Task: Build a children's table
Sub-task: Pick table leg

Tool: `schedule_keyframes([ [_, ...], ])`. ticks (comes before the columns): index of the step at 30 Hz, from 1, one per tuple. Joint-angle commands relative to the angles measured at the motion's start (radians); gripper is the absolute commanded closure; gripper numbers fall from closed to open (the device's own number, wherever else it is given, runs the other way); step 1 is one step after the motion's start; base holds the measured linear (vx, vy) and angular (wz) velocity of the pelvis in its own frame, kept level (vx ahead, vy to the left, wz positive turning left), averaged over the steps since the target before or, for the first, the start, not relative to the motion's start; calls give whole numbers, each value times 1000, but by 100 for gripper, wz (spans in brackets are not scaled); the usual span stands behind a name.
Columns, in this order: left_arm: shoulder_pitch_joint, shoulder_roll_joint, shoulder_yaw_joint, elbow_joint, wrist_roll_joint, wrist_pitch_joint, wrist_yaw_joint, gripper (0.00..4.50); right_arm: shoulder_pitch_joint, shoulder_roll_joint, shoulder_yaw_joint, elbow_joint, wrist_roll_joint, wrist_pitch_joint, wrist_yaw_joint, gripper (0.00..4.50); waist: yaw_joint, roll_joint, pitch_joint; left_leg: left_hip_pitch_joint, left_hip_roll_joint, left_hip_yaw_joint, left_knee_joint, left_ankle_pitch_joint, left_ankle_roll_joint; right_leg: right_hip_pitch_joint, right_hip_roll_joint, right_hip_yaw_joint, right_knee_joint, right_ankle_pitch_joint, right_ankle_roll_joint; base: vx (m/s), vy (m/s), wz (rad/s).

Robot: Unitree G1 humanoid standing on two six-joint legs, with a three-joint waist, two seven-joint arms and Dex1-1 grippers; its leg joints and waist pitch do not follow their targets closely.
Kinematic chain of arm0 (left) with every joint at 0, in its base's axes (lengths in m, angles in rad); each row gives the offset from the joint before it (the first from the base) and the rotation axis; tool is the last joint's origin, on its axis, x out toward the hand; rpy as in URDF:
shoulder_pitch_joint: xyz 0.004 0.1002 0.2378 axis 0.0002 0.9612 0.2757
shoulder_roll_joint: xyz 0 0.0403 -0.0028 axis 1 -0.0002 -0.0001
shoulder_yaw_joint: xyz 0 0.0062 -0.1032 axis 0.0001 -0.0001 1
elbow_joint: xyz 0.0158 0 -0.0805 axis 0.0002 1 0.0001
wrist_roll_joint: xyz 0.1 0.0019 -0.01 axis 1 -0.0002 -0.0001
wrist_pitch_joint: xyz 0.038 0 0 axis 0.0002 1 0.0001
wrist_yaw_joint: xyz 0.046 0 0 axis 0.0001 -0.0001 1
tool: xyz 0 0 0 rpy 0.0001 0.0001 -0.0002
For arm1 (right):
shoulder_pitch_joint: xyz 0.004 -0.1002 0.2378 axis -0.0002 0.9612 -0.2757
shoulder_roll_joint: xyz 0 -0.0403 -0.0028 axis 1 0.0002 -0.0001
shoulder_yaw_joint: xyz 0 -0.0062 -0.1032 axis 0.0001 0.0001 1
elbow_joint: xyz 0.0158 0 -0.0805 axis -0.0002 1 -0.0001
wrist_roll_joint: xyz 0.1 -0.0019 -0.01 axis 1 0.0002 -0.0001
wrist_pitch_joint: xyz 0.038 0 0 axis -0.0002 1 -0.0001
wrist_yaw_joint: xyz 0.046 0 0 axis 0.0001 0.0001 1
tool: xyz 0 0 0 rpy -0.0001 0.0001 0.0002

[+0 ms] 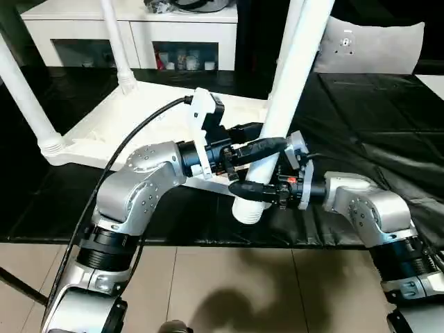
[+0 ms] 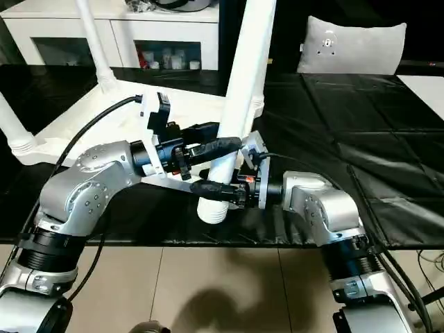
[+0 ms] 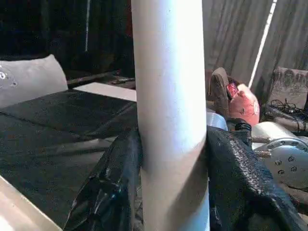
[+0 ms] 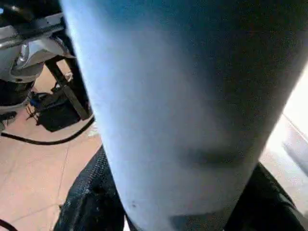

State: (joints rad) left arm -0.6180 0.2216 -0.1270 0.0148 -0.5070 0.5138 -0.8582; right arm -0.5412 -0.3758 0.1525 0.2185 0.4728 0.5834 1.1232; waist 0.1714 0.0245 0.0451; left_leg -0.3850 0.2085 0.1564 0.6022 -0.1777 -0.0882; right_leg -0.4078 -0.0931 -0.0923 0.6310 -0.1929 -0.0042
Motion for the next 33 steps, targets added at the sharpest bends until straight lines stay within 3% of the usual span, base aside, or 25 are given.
schedule_keyframes([
  [1, -8, 5, -10, -11, 14, -21, -6, 271, -2, -2, 8, 8, -5, 1, 3, 252, 1, -17, -75, 6, 14, 7, -60, -81, 28, 65, -49, 46, -61, -77, -198, 0, 0, 0],
  [7, -5, 11, -18, -15, 20, -22, -11, 271, 4, 8, 8, 19, -24, -20, -21, 254, 1, -14, -75, 8, 13, 8, -60, -86, 28, 64, -49, 46, -61, -75, -203, 0, 0, 0],
  [8, -2, 16, -21, -15, 25, -24, -14, 271, 0, 14, -8, 24, -5, 3, -22, 199, 0, -14, -75, 8, 14, 7, -60, -87, 29, 64, -48, 46, -61, -74, -204, 0, 0, 0],
  [15, -5, 17, -9, -13, 24, -24, -13, 271, 11, -15, -14, -9, 7, 1, 19, 140, 3, -14, -76, 8, 15, 7, -59, -86, 28, 65, -48, 46, -59, -60, -208, 0, 0, 0],
  [25, -10, 11, -4, -5, 26, -29, -13, 271, 9, -23, -31, -4, 12, -12, 30, 136, 3, -14, -76, 7, 14, 7, -58, -81, 34, 65, -48, 46, -59, -61, -211, 0, 0, 0],
  [26, -11, 11, -3, -4, 26, -29, -14, 271, 7, -20, -32, 0, 12, -15, 27, 163, 3, -15, -77, 7, 14, 7, -57, -79, 34, 65, -48, 46, -59, -56, -213, 0, 0, 0],
  [29, -12, 10, -4, -2, 25, -29, -15, 271, 4, -14, -32, 11, 9, -25, 23, 170, 3, -15, -77, 7, 13, 7, -57, -78, 37, 65, -48, 45, -58, -54, -215, 0, 0, 0],
  [31, -13, 10, -4, -1, 26, -29, -15, 271, 4, -14, -31, 11, 9, -24, 23, 205, 2, -14, -76, 7, 14, 7, -57, -80, 37, 65, -48, 45, -59, -56, -216, 0, 0, 0],
  [33, -15, 10, -3, 2, 26, -30, -14, 271, 2, -12, -30, 13, 7, -23, 20, 213, 3, -14, -76, 8, 14, 7, -58, -87, 34, 65, -49, 45, -60, -66, -214, 0, 0, 0],
])
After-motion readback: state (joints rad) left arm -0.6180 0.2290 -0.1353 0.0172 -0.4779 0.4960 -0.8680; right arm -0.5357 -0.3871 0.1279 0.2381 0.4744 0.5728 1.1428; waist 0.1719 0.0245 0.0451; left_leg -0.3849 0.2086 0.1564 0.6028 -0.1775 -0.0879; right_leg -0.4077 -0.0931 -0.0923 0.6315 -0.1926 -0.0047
